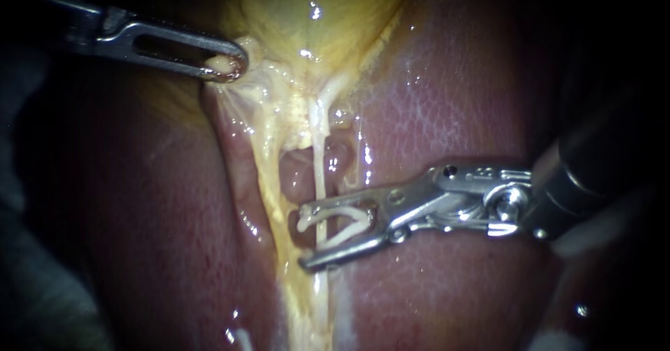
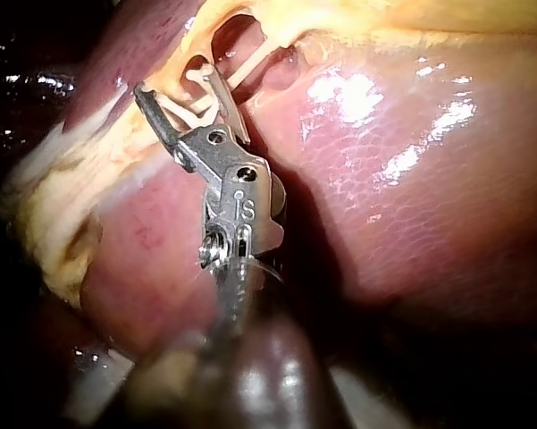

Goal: Clipping first clip left tube

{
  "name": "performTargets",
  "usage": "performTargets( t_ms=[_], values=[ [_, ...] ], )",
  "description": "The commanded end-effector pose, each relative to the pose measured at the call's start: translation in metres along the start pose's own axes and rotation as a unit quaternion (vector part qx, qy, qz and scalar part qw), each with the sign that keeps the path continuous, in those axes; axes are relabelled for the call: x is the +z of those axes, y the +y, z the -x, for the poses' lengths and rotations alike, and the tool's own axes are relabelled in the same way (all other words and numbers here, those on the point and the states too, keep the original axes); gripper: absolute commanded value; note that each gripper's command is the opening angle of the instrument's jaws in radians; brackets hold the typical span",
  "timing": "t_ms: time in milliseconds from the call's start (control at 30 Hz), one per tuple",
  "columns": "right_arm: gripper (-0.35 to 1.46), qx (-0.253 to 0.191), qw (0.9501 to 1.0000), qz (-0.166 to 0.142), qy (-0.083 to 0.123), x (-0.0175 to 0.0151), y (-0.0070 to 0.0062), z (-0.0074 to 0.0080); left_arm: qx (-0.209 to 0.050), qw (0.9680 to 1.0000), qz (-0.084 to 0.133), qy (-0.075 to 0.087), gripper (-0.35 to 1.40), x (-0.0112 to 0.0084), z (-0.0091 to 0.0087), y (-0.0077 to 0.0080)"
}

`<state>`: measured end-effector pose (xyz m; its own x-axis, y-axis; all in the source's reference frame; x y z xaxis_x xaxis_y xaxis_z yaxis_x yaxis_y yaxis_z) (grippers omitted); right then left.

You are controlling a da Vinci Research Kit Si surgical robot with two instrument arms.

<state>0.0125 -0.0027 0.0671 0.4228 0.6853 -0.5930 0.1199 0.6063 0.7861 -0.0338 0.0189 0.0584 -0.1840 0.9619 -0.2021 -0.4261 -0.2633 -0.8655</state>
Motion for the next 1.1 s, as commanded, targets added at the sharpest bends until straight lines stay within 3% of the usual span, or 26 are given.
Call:
performTargets(
  t_ms=[33, 267, 633, 933, 1100],
  values=[
    [0.48, 0.005, 1.0000, 0.001, 0.000, 0.0003, 0.0003, 0.0000, 0.000, 1.0000, 0.000, 0.000, -0.35, 0.0000, 0.0000, 0.0000],
    [0.49, 0.010, 0.9999, 0.005, 0.007, 0.0029, 0.0011, -0.0002, 0.000, 1.0000, 0.000, 0.000, -0.35, 0.0000, 0.0000, 0.0001],
    [0.49, 0.030, 0.9962, -0.027, 0.078, 0.0054, 0.0010, -0.0010, 0.000, 1.0000, 0.000, 0.000, -0.35, 0.0000, 0.0000, 0.0001],
    [0.50, 0.037, 0.9916, -0.064, 0.107, 0.0054, -0.0016, -0.0026, 0.000, 1.0000, 0.000, 0.000, -0.35, 0.0000, 0.0000, 0.0001],
    [0.47, 0.036, 0.9903, -0.090, 0.100, 0.0053, -0.0035, -0.0035, 0.000, 1.0000, 0.000, 0.000, -0.35, 0.0000, 0.0000, 0.0001]
  ],
)
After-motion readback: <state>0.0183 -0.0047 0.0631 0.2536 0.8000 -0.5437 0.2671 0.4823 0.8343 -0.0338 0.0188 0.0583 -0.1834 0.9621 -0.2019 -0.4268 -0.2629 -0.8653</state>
